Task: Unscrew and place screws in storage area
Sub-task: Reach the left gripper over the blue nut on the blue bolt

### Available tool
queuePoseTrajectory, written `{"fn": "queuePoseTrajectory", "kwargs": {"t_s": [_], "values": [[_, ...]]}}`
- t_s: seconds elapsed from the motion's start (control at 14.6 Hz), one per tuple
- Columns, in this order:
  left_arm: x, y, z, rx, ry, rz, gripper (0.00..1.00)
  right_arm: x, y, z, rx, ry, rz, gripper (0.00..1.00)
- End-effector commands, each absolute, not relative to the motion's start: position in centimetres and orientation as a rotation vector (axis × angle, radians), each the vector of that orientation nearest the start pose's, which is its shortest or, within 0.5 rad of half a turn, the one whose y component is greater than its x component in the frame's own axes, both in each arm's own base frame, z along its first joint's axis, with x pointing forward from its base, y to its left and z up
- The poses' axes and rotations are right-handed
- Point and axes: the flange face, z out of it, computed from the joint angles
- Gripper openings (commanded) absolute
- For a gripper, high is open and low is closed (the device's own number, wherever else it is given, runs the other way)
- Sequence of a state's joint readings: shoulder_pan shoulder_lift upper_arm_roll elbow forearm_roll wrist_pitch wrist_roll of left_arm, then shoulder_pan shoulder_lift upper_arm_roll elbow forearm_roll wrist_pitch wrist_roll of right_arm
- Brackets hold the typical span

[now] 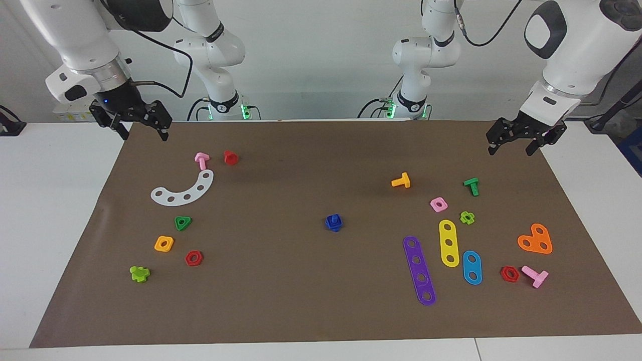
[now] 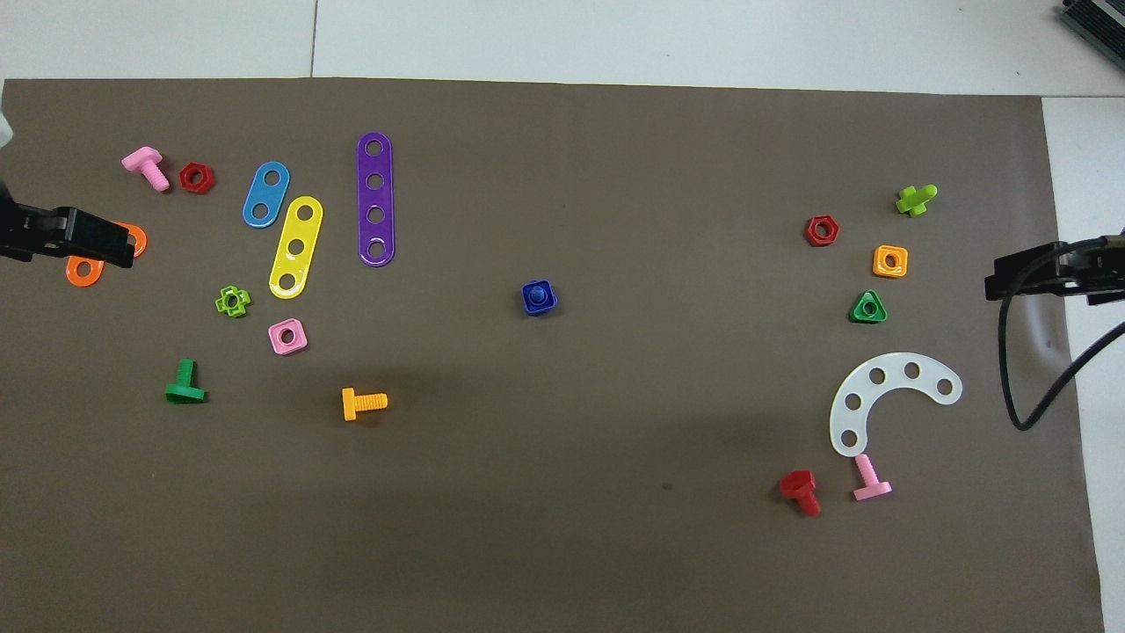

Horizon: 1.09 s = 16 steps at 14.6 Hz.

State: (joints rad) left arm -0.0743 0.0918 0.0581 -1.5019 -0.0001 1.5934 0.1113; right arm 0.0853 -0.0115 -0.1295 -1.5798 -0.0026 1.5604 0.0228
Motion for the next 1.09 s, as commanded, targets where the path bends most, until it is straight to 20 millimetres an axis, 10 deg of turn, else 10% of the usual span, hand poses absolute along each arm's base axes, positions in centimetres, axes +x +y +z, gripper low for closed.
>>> {"fn": "queuePoseTrajectory", "kwargs": {"t_s": [0.0, 0.68, 1.02], "values": [[57.6, -0.8, 60.9, -3.134, 0.219, 0.01, 1.0, 54.2, -2.4, 62.7, -3.134, 0.118, 0.012, 1.0], [57.1, -1.5, 60.1, -3.145, 0.226, 0.011, 1.0, 54.2, -2.5, 62.7, -3.134, 0.12, 0.012, 1.0], [59.3, -10.7, 56.8, -3.25, 0.144, 0.026, 1.0, 54.2, -2.5, 62.7, -3.132, 0.12, 0.012, 1.0]]}}
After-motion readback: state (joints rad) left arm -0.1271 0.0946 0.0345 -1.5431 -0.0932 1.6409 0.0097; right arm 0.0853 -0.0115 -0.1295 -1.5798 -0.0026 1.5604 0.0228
